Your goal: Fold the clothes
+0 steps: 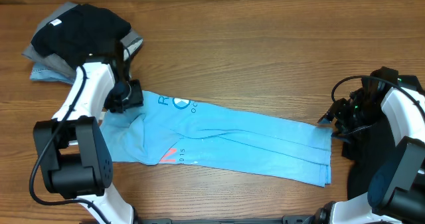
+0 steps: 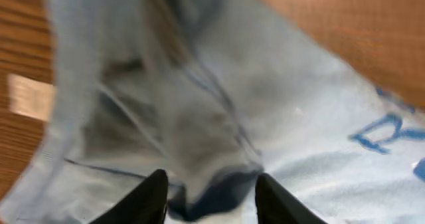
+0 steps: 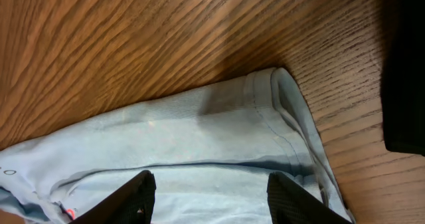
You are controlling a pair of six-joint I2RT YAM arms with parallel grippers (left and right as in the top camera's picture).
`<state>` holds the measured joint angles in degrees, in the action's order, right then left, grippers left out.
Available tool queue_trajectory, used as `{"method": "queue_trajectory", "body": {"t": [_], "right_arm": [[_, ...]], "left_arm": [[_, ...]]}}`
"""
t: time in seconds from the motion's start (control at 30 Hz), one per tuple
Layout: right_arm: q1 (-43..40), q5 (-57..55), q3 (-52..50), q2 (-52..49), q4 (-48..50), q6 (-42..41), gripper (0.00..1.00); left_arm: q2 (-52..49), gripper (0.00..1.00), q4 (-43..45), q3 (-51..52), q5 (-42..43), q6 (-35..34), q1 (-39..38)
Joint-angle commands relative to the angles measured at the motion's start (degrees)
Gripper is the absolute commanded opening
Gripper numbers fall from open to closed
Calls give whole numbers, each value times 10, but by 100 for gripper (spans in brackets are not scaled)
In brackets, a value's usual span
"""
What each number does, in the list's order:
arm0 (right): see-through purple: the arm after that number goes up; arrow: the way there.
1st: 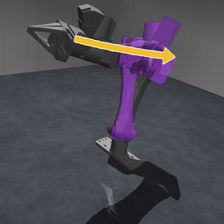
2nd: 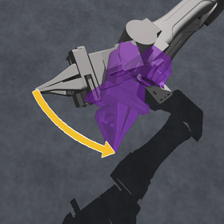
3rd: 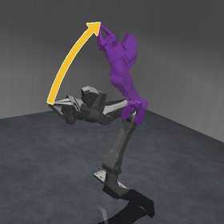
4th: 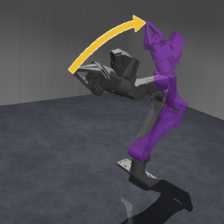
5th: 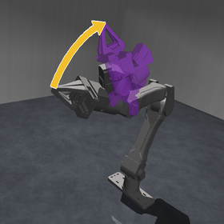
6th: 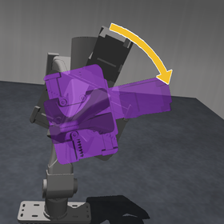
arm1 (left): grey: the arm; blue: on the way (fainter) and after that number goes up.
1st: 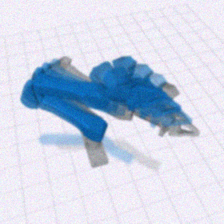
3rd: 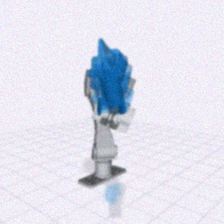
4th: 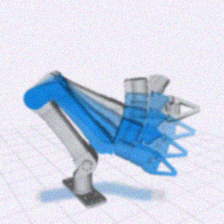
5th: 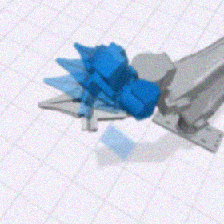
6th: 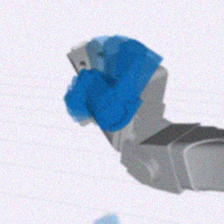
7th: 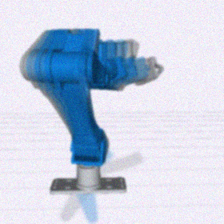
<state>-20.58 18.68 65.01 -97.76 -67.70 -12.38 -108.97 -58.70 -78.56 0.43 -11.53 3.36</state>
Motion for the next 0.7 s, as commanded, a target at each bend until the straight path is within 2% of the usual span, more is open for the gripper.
{"method": "queue_trajectory", "body": {"t": [0.0, 0.1, 0.13, 0.23, 0.27, 0.67], "right_arm": [[-2, 5, -1, 14, 2, -2, 58], [-2, 5, -1, 14, 2, -2, 58], [-2, 5, -1, 14, 1, -2, 58], [-2, 5, -1, 14, 2, -2, 58], [-2, 5, -1, 14, 2, -2, 58], [-2, 5, -1, 14, 0, -2, 58]], "left_arm": [[10, 45, 0, 37, 22, 10, -30], [10, 42, 7, 72, 3, 7, -48], [10, 38, 9, 78, -4, 5, -49], [10, 14, 4, 85, -19, -6, -50], [10, 10, 2, 84, -23, -11, -48], [14, 4, -100, 21, -43, -29, -4]]}}
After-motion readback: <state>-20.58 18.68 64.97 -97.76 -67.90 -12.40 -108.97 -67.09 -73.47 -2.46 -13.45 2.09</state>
